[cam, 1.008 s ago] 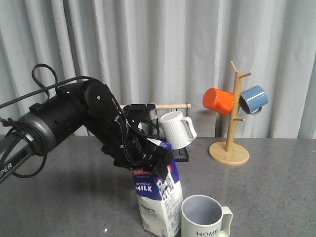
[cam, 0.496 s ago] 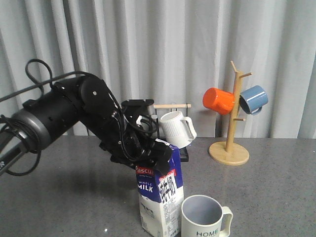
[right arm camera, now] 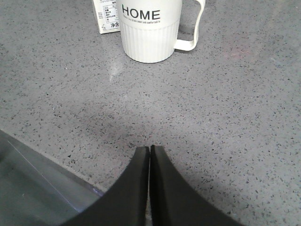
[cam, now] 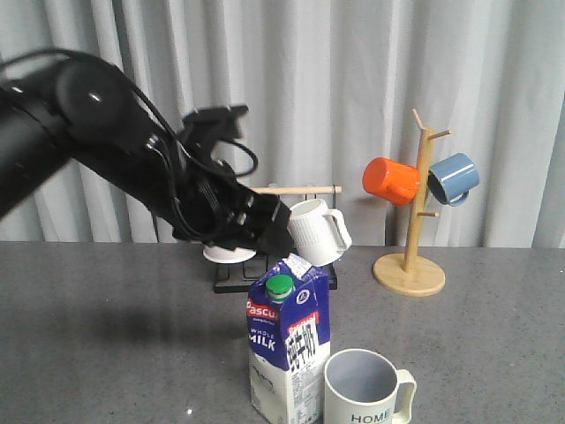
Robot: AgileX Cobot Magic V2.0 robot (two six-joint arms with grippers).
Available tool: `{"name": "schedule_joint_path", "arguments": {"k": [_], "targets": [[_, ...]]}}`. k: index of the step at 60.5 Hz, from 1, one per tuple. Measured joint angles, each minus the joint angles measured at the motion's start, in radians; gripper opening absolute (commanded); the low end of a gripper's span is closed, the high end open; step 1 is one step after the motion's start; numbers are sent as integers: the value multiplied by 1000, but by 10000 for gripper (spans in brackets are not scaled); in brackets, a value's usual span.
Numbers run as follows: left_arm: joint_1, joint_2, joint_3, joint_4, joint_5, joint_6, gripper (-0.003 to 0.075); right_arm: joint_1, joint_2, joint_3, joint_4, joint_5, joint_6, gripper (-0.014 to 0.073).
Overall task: Place milk next to cup
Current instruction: 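Open the left gripper and raise it away from the carton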
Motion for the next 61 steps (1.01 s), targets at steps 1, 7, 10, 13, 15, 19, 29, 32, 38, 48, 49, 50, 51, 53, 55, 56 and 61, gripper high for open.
{"name": "schedule_joint_path", "arguments": {"k": [1, 7, 10, 13, 15, 19, 29, 32, 38, 48, 49, 50, 51, 53, 55, 56, 61], "targets": [[0, -7, 0, 0, 0, 0, 466, 0, 0, 0, 0, 0, 2, -5], [0, -62, 0, 0, 1, 0, 330, 0, 0, 0, 0, -2, 21, -5], [0, -94, 0, 0, 1, 3, 248, 0, 0, 0, -1, -6, 42, -5], [0, -129, 0, 0, 2, 11, 142, 0, 0, 0, -2, -13, 61, -5], [0, -148, 0, 1, 2, 18, 68, 0, 0, 0, -4, -17, 76, -5], [0, -197, 0, 18, 2, 27, -9, 0, 0, 0, -4, -19, 101, -5], [0, -289, -2, 86, 9, 37, -8, 0, 0, 0, -4, -18, 121, -5], [0, -312, -3, 104, 9, 37, -8, 0, 0, 0, -4, -18, 121, -5], [0, -355, -3, 118, 10, 37, -8, 0, 0, 0, -4, -17, 121, -5], [0, -462, 44, 121, 10, 38, -8, 0, 0, 0, -4, -17, 121, -5], [0, -475, 56, 121, 10, 38, -8, 0, 0, 0, -4, -17, 121, -5], [0, -495, 76, 121, 10, 38, -8, 0, 0, 0, -4, -17, 121, -5], [0, -509, 91, 121, 10, 38, -8, 0, 0, 0, -4, -17, 121, -5], [0, -539, 132, 121, 10, 38, -8, 0, 0, 0, -4, -17, 121, -5], [0, -580, 179, 121, 9, 37, -8, 0, 0, 0, -4, -17, 121, -5], [0, -596, 199, 121, 7, 36, -8, 0, 0, 0, -4, -17, 121, -5], [0, -701, 335, 124, -29, 24, -8, 0, 0, 0, -4, -17, 121, -5]]}}
